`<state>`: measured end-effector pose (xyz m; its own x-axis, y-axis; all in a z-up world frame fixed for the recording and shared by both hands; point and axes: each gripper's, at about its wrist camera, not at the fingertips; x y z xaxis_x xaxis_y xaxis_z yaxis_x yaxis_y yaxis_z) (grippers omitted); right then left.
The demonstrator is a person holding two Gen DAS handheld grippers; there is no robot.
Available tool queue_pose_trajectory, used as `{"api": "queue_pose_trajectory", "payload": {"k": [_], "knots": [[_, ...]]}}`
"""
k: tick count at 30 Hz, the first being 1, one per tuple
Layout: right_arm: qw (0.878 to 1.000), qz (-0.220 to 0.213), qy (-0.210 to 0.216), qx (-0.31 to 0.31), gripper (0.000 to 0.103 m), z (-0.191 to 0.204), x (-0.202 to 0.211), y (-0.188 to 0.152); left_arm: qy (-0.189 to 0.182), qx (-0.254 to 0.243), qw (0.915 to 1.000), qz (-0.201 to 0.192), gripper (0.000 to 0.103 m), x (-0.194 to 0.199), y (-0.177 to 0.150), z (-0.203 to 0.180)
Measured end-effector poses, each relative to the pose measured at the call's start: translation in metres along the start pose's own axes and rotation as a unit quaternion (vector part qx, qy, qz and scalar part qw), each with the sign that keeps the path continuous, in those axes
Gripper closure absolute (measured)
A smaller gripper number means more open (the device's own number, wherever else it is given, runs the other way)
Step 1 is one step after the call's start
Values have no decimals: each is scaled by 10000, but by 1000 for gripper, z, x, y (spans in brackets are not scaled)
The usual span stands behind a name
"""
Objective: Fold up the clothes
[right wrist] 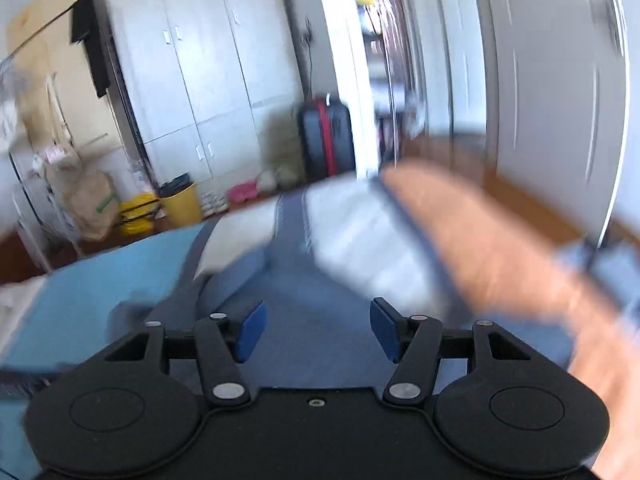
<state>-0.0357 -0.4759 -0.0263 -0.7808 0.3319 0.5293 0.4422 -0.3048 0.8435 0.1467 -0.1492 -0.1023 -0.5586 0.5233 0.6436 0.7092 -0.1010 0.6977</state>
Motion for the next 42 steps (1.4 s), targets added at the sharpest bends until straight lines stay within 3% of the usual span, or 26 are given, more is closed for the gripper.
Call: {"api": "queue_pose_trajectory", "payload": {"k": [3, 5, 7, 10, 13, 15, 17, 20, 23, 25, 26, 27, 28, 30, 35, 37, 39, 41, 42], "knots": [[9984, 194, 518, -106, 39, -13, -20, 38, -467, 473, 9974, -296, 61, -6, 36, 20], [9956, 509, 779, -105, 38, -16, -49, 58, -752, 670, 9949, -47, 60, -25, 47, 23], [9917, 919, 878, -188, 34, -14, -91, 64, -756, 668, 9948, 107, 55, -46, 48, 19], [9870, 1320, 687, -608, 34, -16, -152, 45, -639, 497, 9967, -75, 44, -72, 30, 15], [9844, 1430, 617, -813, 34, -18, -191, 35, -768, 487, 9956, 230, 44, -91, 15, 25], [9843, 1451, 710, -706, 34, -15, -210, 41, -911, 247, 9947, 413, 46, -92, 15, 27], [9883, 1442, 445, -228, 34, -6, -226, 47, -1042, 5, 9931, 530, 46, -92, 16, 27], [9822, 1674, 826, 197, 34, 10, -252, 51, -1254, 116, 9905, 560, 47, -96, 18, 29], [9693, 2121, 1244, 33, 33, 19, -278, 47, -1777, 446, 9802, 754, 50, -116, 16, 33], [9721, 1888, 1383, -155, 34, 20, -281, 42, -2077, 657, 9724, 838, 50, -125, 12, 36], [9716, 1767, 1570, -120, 43, 22, -279, 38, -2113, 748, 9711, 825, 52, -126, 10, 38], [9713, 1698, 1661, 129, 89, 27, -274, 35, -2119, 731, 9712, 814, 52, -124, 10, 37], [9706, 1642, 1704, 448, 97, 32, -267, 31, -2032, 619, 9740, 788, 68, -122, 11, 34], [9757, 1136, 1537, 1069, 97, 40, -244, 25, -1887, 421, 9779, 798, 101, -120, 13, 27], [9945, -195, 951, 404, 97, 5, -188, 48, -1887, 813, 9776, 455, 101, -119, 27, 28], [9967, -436, 600, 319, 97, -7, -180, 64, -2088, 1441, 9662, 460, 101, -131, 42, 39], [9977, -558, 276, 264, 97, -16, -178, 77, -2280, 2163, 9482, 454, 101, -147, 57, 52], [9983, -543, 35, 219, 97, -23, -182, 84, -2177, 2694, 9375, 335, 101, -163, 68, 61], [9986, -487, -66, 213, 97, -25, -186, 84, -2045, 2829, 9368, 246, 101, -169, 72, 64]]}}
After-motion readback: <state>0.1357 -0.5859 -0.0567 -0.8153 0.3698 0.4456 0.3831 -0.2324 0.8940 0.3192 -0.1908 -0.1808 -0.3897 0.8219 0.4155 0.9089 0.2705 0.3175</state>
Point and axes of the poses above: each gripper's, at about its wrist camera, not at the fingertips, and x roughly against the way its jaws point, z to its left, y to its top, and after that the axes turned 8 degrees about -y, right-handed
